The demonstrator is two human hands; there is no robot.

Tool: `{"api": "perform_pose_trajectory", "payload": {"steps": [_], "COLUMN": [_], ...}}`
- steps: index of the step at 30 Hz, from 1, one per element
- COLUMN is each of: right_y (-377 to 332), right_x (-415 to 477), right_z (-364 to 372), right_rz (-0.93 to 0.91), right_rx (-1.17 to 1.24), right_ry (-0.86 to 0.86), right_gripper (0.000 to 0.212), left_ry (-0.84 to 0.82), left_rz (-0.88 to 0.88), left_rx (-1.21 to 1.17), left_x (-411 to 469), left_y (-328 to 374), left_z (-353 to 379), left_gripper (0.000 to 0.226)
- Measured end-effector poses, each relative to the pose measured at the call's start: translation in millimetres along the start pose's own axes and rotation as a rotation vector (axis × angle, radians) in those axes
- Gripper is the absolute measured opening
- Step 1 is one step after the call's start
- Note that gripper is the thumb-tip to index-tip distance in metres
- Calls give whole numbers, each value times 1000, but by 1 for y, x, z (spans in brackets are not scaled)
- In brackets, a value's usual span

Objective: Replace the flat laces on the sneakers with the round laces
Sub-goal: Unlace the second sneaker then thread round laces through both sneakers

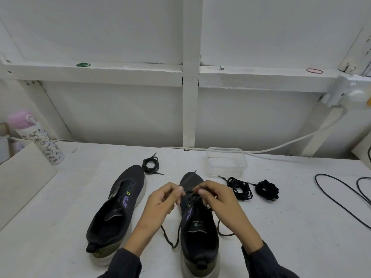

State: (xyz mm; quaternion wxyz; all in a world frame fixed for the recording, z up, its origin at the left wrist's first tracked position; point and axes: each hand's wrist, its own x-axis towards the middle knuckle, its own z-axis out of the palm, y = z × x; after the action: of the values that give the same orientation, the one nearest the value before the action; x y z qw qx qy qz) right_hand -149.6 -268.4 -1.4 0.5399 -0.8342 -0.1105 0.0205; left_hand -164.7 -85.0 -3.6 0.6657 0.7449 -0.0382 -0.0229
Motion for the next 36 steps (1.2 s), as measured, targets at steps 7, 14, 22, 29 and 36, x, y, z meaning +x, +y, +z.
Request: {"api": "perform_pose_trajectory", "payload": {"steps": [7,14,22,29,36], "right_y": [12,8,6,3,18], "right_x": [-4,-5,-5,-8,-11], "right_z": [7,12,14,11,2], "right_rz": [64,64,43,42,77], "right_rx": [38,285,305,298,-42], "right_ry": [-24,-29,-55,-85,-48], "right_gripper": [15,18,17,21,3], "left_ry": [-108,-145,-47,90,-132], "left_rz": [-40,-65,113,203,-99], "left_rx": [62,119,277,187,182], "left_x": [-2,-5,-5,0,-9], "left_y": [-22,-25,-16,-14,-29], "left_z": [-13,-12,-3,9,-13], "left_gripper": [25,22,33,18,10]}}
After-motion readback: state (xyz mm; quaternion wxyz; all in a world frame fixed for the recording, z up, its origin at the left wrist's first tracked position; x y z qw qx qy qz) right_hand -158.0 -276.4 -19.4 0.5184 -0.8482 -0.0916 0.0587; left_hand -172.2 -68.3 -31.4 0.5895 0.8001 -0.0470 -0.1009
